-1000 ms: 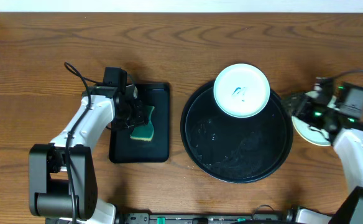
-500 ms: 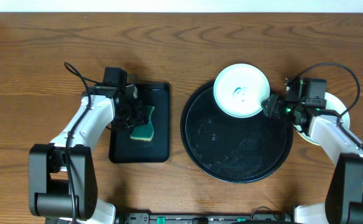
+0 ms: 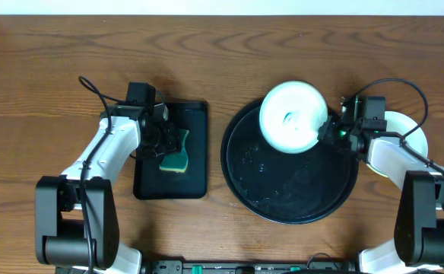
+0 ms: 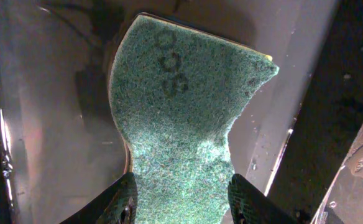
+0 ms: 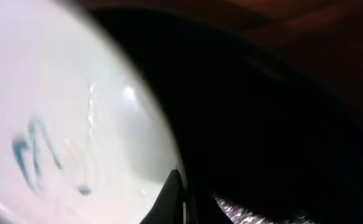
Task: Clean dirty plates on tray and stack at the side
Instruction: 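Move the right gripper back and grip the second white plate rim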
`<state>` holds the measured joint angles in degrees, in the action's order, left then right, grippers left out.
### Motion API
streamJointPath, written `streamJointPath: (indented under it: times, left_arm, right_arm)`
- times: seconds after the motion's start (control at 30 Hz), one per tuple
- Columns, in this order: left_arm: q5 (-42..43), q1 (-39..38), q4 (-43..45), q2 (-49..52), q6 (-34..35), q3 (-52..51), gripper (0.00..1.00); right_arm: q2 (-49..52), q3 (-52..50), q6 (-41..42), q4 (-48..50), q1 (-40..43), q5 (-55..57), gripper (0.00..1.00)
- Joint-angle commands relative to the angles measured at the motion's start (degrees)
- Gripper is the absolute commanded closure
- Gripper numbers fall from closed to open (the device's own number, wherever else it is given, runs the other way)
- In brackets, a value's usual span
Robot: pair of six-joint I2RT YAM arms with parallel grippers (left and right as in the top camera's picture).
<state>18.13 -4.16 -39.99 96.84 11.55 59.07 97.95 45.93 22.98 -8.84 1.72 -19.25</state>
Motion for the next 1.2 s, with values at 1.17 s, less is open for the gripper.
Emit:
streamJointPath:
  times: [1.17]
  left_arm:
    - [-11.54, -8.41, 5.81, 1.09, -0.76, -4.66, 0.60]
  right_arm:
    - [-8.70, -1.70, -4.83, -22.23, -5.57, -0.26, 0.99]
